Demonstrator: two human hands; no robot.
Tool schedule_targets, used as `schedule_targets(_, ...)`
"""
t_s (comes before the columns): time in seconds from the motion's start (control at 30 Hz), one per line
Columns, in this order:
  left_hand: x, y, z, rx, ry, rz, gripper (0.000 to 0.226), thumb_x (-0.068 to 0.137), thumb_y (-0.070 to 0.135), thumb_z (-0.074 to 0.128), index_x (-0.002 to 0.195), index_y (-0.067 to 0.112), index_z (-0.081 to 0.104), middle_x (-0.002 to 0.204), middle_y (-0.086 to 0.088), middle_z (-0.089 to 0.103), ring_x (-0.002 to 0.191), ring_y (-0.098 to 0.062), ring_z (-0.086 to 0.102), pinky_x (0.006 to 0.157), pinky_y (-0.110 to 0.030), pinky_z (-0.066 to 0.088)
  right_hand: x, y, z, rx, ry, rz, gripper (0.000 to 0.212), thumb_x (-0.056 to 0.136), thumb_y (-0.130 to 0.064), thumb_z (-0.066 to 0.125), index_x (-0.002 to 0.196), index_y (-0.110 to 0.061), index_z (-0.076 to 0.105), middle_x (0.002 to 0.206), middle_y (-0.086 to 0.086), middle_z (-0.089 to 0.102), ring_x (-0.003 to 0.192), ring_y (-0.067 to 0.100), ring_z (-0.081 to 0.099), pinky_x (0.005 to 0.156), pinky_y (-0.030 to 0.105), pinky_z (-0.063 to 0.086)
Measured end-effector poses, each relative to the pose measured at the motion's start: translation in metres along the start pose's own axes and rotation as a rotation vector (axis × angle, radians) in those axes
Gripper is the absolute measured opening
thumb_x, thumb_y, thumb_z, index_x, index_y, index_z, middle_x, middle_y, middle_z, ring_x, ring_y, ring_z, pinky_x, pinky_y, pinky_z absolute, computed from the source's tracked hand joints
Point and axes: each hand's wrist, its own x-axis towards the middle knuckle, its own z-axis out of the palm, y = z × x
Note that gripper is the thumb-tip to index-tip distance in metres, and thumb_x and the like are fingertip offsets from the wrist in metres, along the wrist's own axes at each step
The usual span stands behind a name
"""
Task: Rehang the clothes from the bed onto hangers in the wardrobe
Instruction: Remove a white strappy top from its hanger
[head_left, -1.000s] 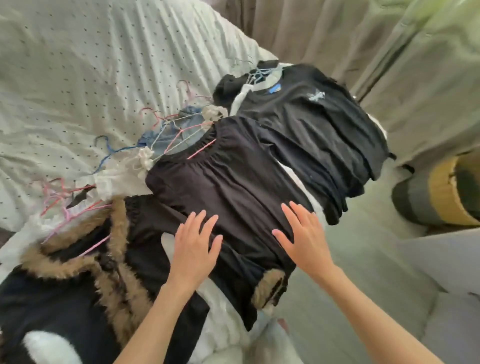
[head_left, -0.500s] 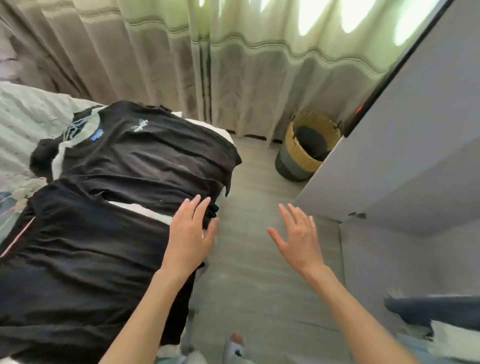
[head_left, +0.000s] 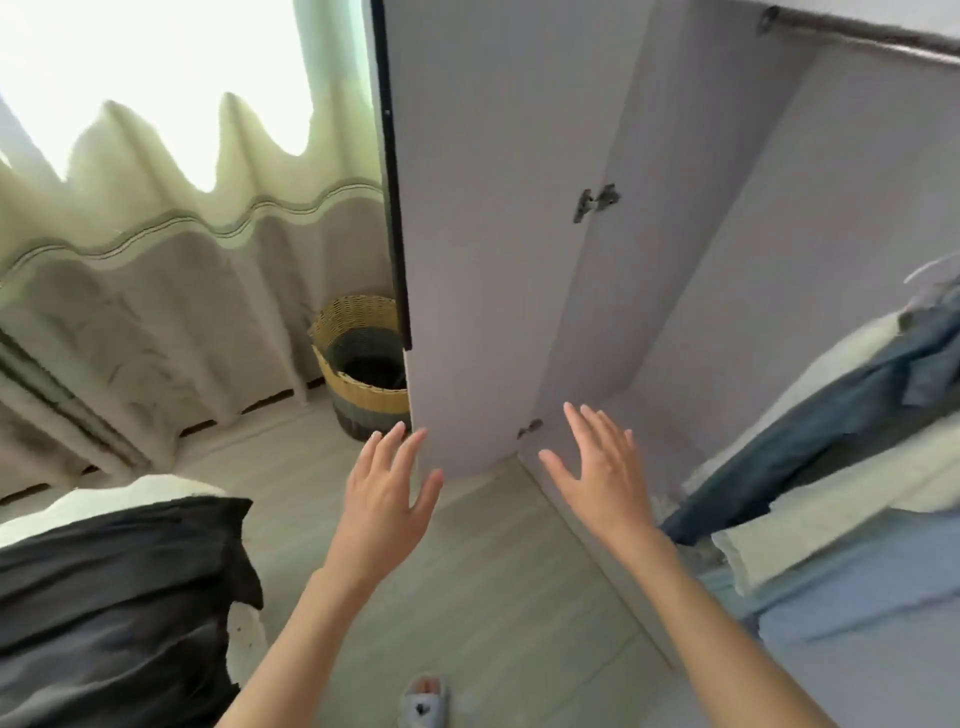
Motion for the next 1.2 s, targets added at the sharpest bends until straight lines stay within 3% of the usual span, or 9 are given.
schedule_targets(0.1,0.066,0.021,0.0,0.017,-0.062,0.177,0.058,0.093,0.049,0.036,0.142,0.019,0.035,0.15,-0.006,0.028,0.142,-0.027,0.015,0.113,-0.042,0.016,0.024,0.028,-0.024,-0.04,0.082,0.148,0.066,0.091,-0.053,0.043,0.146,-0.018,0.027,0.15,0.008,0.03,0.141,0.024,0.022,0.115,0.044,0.009)
schedule_targets(0.23,0.135,0.065,0.01,0.007,-0.14,0.33,0.055,0.096,0.047,0.037,0.144,0.021,0.03,0.152,-0.004,0.024,0.143,-0.026,0.01,0.114,-0.041,0.013,0.035,0.058,-0.057,-0.102,0.248,0.27,0.073,0.086,-0.059,0.03,0.139,-0.011,0.039,0.135,0.013,0.05,0.127,0.031,0.044,0.104,0.055,0.033)
schedule_targets(0.37,0.165,0.106,0.046,-0.065,-0.263,0.481,0.076,0.082,0.062,0.018,0.141,0.02,0.036,0.149,-0.005,0.03,0.141,-0.027,0.016,0.112,-0.039,0.018,0.031,0.092,-0.079,-0.147,0.325,0.43,0.07,0.086,-0.058,0.032,0.137,-0.011,0.041,0.129,0.009,0.054,0.122,0.028,0.047,0.102,0.054,0.036)
schedule_targets(0.6,0.208,0.177,0.104,-0.088,-0.403,0.633,0.083,0.078,0.068,0.015,0.138,0.016,0.042,0.144,-0.008,0.038,0.137,-0.032,0.026,0.108,-0.044,0.026,0.034,0.16,-0.105,-0.188,0.377,0.628,0.071,0.086,-0.057,0.026,0.139,-0.011,0.041,0.134,0.014,0.051,0.127,0.032,0.044,0.105,0.054,0.032)
schedule_targets(0.83,0.274,0.271,0.15,-0.063,-0.335,0.772,0.06,0.088,0.049,0.028,0.13,0.012,0.051,0.13,-0.01,0.051,0.124,-0.037,0.044,0.093,-0.049,0.042,0.093,0.237,-0.172,-0.131,0.635,0.57,0.051,0.091,-0.032,0.048,0.132,-0.002,0.047,0.134,0.021,0.049,0.128,0.037,0.041,0.104,0.054,0.035)
schedule_targets(0.97,0.299,0.34,0.17,-0.081,-0.312,0.847,0.045,0.096,0.031,0.044,0.138,0.016,0.041,0.143,-0.008,0.038,0.134,-0.03,0.031,0.105,-0.045,0.031,0.127,0.277,-0.223,-0.142,0.784,0.505,0.046,0.09,-0.023,0.05,0.13,-0.001,0.049,0.133,0.022,0.049,0.127,0.037,0.042,0.104,0.052,0.036)
schedule_targets(1.07,0.31,0.386,0.182,-0.085,-0.293,0.935,0.046,0.097,0.029,0.043,0.141,0.018,0.036,0.147,-0.007,0.033,0.139,-0.026,0.023,0.11,-0.04,0.023,0.147,0.304,-0.252,-0.18,0.779,0.49,0.048,0.089,-0.025,0.048,0.13,-0.001,0.05,0.133,0.022,0.049,0.126,0.037,0.043,0.103,0.054,0.036)
schedule_targets(1.2,0.326,0.434,0.198,-0.117,-0.275,1.011,0.046,0.097,0.027,0.043,0.141,0.015,0.036,0.146,-0.01,0.036,0.138,-0.028,0.026,0.111,-0.045,0.025,0.163,0.326,-0.267,-0.2,0.67,0.491,0.054,0.088,-0.028,0.041,0.135,-0.001,0.045,0.141,0.017,0.042,0.134,0.032,0.036,0.109,0.05,0.03)
